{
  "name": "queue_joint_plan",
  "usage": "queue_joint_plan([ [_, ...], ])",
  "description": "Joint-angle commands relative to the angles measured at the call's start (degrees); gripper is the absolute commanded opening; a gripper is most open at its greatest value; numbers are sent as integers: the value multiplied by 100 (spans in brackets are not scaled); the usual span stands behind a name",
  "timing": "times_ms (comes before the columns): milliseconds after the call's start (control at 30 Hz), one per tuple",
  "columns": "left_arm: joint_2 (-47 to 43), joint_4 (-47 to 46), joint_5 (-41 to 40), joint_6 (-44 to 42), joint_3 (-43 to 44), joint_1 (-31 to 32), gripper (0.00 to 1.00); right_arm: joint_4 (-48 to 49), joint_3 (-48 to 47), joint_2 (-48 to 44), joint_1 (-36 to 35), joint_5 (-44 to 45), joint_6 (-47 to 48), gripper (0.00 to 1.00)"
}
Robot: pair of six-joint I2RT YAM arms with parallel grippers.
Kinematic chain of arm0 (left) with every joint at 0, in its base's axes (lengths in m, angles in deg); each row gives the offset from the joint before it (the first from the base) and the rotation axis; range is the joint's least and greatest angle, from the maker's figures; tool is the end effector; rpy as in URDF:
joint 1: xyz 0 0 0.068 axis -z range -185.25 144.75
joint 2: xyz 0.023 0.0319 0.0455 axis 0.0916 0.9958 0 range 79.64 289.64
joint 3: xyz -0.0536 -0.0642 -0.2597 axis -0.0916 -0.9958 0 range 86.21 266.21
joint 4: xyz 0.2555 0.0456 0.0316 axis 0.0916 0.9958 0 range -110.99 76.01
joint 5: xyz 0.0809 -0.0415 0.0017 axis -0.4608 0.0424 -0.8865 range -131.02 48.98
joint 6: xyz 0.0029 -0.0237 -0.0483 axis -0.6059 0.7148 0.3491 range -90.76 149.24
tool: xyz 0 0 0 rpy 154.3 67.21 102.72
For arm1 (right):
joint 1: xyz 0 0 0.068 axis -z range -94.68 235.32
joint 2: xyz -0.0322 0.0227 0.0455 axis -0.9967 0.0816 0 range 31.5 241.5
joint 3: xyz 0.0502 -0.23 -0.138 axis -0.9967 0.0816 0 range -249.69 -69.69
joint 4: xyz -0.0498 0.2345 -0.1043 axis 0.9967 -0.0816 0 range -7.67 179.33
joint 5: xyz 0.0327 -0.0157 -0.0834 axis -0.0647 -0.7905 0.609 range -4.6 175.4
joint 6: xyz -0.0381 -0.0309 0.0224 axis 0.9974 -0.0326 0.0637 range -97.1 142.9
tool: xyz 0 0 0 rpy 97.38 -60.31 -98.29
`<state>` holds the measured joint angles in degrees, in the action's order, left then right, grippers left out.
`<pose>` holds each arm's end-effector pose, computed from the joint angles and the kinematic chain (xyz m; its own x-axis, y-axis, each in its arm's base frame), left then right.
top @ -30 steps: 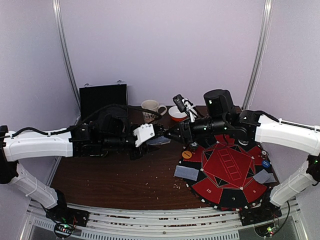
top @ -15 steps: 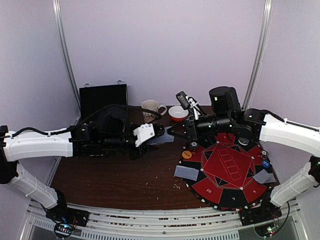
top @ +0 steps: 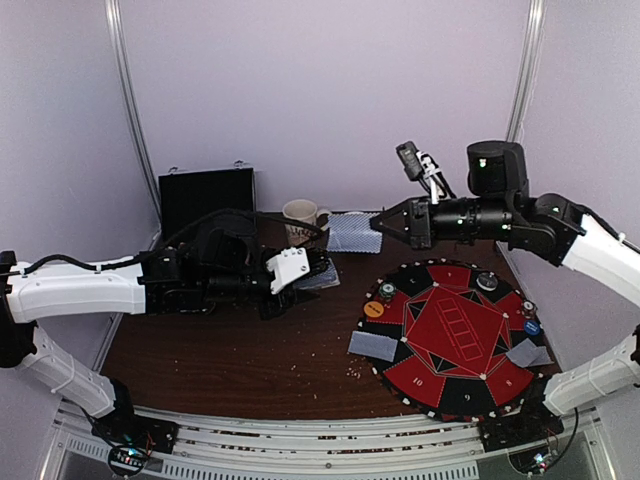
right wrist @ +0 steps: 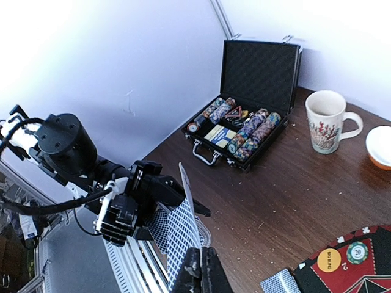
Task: Distribute texas hold em gaming equipment
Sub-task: Pick up the poker card from the face-down deck piles, then flop the poker card into the community card area.
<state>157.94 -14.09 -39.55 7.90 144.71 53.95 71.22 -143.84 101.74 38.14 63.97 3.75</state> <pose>0.1605 -0.2713 0.2963 0.1025 0.5385 -0.8363 0.8945 0.3179 0.3143 0.1773 0.2105 0.4123 -0.4605 -0.0476 -0.8864 -0.8177 0.4114 0.4028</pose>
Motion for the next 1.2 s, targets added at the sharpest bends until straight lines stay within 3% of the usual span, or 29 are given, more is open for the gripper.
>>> queue_joint_plan([
  [0, -26, -312, -37, -1, 24, 13, 36, -821, -331, -494, 55, 891, 35, 0],
  [267, -52, -295, -33, 8, 43, 8, 35, -3000, -687, -660, 188, 3900, -347, 0],
  [400, -61, -294, -22, 7, 51, 15, 35, -3994, -459, -390, 203, 4709, -718, 0],
  [700, -61, -285, -37, 7, 48, 13, 35, -5491, 8, 824, 205, 5547, -1188, 0],
  [1167, -93, -259, 50, 21, 86, 14, 35, -5722, 762, 1870, 204, 5396, -1761, 0],
])
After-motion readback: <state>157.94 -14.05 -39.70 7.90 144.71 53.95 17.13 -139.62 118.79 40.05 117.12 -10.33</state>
